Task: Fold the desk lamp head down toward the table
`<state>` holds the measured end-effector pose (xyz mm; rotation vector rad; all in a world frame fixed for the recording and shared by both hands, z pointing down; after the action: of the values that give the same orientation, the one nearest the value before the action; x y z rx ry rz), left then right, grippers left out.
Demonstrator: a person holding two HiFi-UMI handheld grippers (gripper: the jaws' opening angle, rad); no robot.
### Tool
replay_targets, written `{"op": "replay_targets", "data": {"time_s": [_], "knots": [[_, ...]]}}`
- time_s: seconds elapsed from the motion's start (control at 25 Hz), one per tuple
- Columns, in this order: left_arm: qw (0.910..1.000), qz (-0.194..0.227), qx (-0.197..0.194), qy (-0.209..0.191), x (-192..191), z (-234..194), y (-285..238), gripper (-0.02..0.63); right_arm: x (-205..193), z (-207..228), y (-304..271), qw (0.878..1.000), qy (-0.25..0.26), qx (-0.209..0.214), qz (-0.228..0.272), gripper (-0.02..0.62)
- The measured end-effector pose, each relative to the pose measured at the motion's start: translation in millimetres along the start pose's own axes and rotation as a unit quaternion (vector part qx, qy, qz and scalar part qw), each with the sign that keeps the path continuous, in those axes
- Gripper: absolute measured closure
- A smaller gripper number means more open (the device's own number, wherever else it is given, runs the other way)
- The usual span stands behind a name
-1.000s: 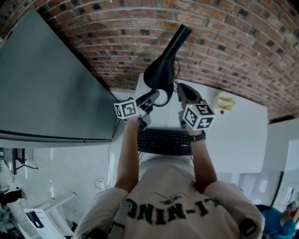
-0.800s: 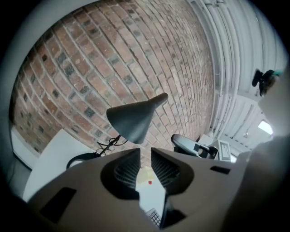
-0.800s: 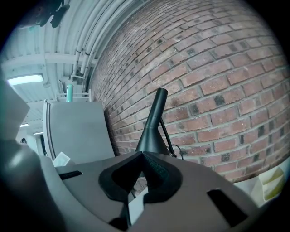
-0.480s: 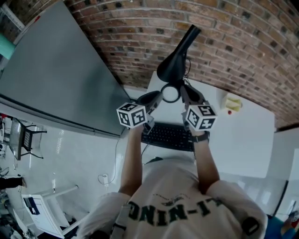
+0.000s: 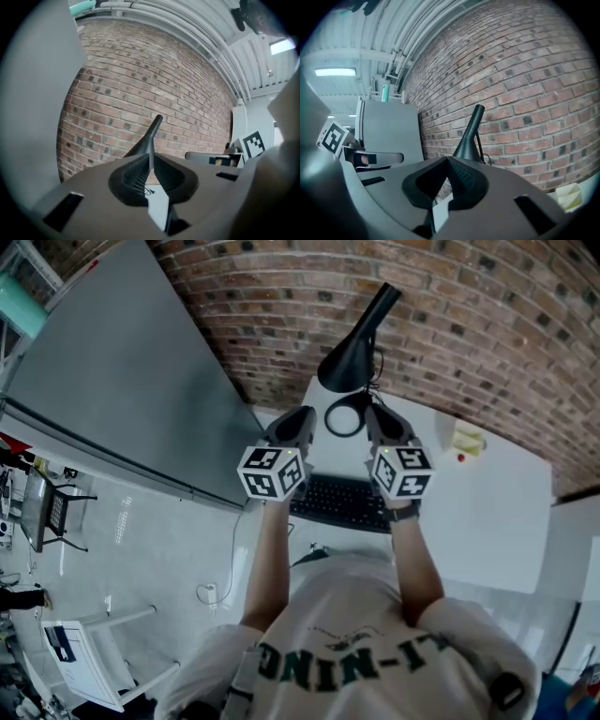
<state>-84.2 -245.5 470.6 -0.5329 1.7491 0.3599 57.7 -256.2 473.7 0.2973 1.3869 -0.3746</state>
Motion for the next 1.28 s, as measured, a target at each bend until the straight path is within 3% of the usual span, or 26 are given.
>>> {"op": "replay_targets", "data": {"time_s": [0.32,0.68,1.08,1.28], "knots": [[0.9956,0.024,0.077,-0.048,11.5,-2.9,13.2,0.603,7.3,0.7,20.0,1.000,0.024,-0.009,0.004,0.592],[0.9910,0.047,0.076,-0.100,13.0,23.2,17.9,0.604,25.6,-1.9,32.1,0.998,0.056,-0.020,0.030,0.592],[0.9920,0.053,0.070,-0.091,15.2,21.9,2.6,0.603,31.8,7.2,30.6,0.997,0.060,-0.025,0.036,0.592],[0.9944,0.059,0.065,-0.058,6.7,10.7,-9.7,0.603,28.4,12.4,21.2,0.998,0.058,-0.019,0.030,0.592]]}}
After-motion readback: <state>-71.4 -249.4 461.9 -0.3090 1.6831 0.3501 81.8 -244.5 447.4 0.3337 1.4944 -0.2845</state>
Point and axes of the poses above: the fingertips, and each gripper's own axes: y backward along the fingers, z to its right, x out of its top, the point moved 1 cm from there along y, backward along the fingers, and after that the axes turned 7 degrees about z, right-handed, at the moved point
